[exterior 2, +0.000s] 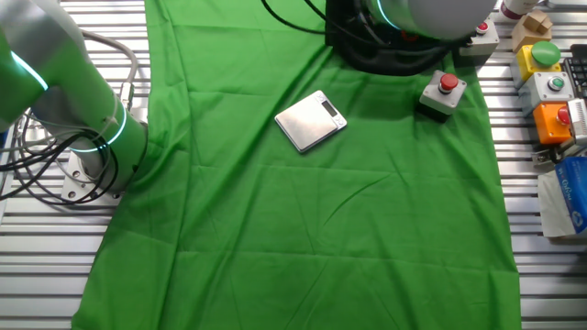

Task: Rotate the steering wheel 90 degrees counterclockwise

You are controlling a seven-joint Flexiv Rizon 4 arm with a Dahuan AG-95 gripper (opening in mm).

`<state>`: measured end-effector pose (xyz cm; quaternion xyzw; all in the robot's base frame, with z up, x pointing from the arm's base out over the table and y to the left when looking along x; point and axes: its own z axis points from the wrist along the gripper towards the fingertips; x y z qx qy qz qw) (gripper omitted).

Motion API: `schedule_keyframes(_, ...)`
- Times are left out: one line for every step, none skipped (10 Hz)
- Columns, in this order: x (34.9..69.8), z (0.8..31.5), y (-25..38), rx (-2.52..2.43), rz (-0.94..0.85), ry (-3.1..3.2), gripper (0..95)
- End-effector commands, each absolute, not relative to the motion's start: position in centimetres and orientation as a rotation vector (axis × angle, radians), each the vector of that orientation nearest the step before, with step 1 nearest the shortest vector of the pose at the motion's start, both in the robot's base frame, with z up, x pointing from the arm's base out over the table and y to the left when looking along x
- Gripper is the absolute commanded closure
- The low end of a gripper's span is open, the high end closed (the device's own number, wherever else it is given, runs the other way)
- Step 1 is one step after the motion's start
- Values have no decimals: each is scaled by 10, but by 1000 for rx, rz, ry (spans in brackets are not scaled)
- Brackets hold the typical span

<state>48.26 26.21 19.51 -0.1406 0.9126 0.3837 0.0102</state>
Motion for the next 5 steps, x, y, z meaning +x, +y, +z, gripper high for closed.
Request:
schedule_keyframes(484,194,262,-430,1206,2850,950)
schedule_keyframes(483,192,262,-423,1208,2849,950)
schedule_keyframes(483,189,261,-410,1224,2840,950)
schedule_keyframes(482,185,261,-392,1241,2835,950)
schedule_keyframes(482,183,261,-391,1241,2835,950)
